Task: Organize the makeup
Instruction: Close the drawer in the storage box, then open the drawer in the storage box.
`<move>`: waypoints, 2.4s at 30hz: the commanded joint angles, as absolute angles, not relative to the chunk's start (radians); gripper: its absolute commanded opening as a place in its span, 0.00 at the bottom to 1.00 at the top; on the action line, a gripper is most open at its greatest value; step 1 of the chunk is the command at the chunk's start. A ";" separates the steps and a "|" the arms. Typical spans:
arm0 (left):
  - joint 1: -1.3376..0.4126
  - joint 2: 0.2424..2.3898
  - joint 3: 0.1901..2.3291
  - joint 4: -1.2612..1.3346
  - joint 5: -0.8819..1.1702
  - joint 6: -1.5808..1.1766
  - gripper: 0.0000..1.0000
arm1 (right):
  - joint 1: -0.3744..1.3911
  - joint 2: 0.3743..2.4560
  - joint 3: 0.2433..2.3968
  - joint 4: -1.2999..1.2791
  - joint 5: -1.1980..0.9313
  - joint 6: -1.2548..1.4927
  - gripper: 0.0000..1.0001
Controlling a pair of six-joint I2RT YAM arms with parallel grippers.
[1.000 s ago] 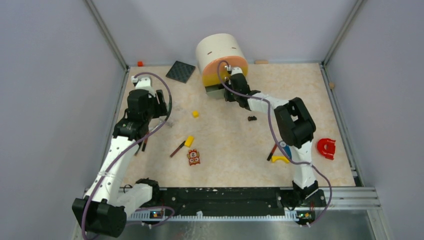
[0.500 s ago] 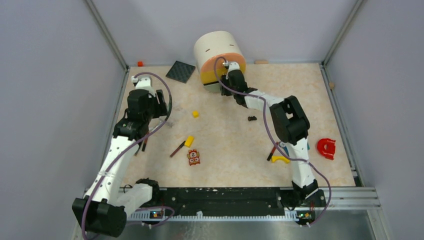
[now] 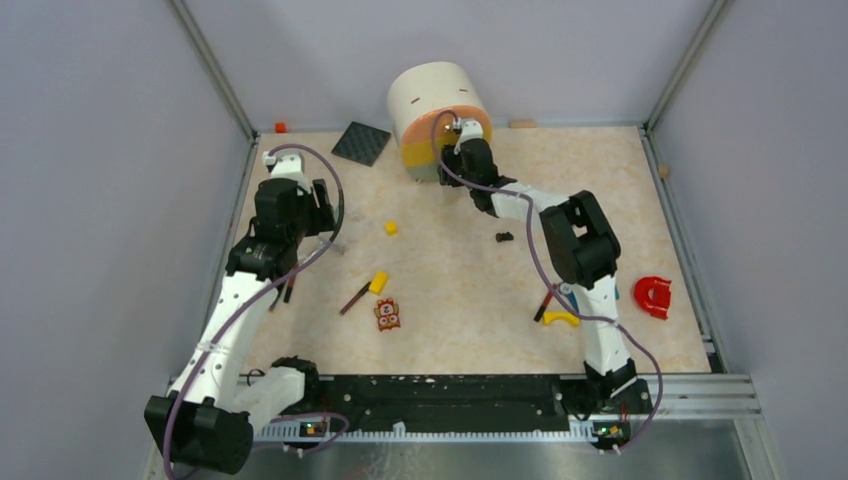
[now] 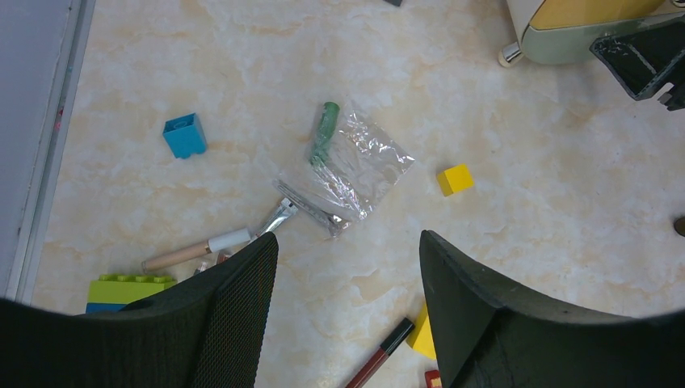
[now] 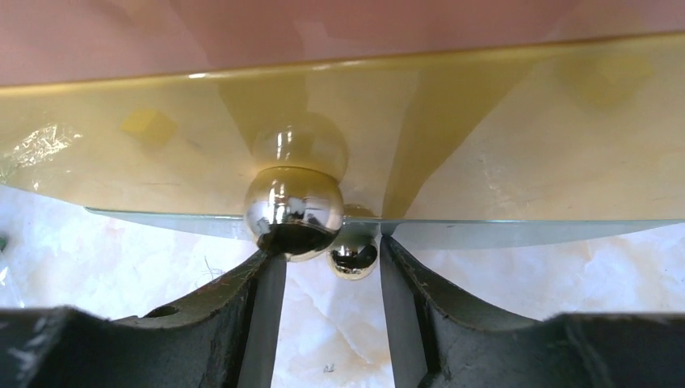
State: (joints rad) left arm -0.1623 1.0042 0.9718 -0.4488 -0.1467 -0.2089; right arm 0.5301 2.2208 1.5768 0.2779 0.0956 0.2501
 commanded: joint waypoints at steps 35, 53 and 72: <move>-0.150 1.000 0.971 -0.408 -0.143 -0.198 0.71 | 0.476 2.154 2.047 -0.270 -0.078 0.294 0.57; -0.150 0.998 0.971 -0.407 -0.136 -0.199 0.71 | 0.476 2.096 1.992 -0.176 -0.082 0.313 0.51; -0.150 1.003 0.973 -0.407 -0.124 -0.200 0.70 | 0.476 2.056 1.997 -0.176 -0.074 0.308 0.45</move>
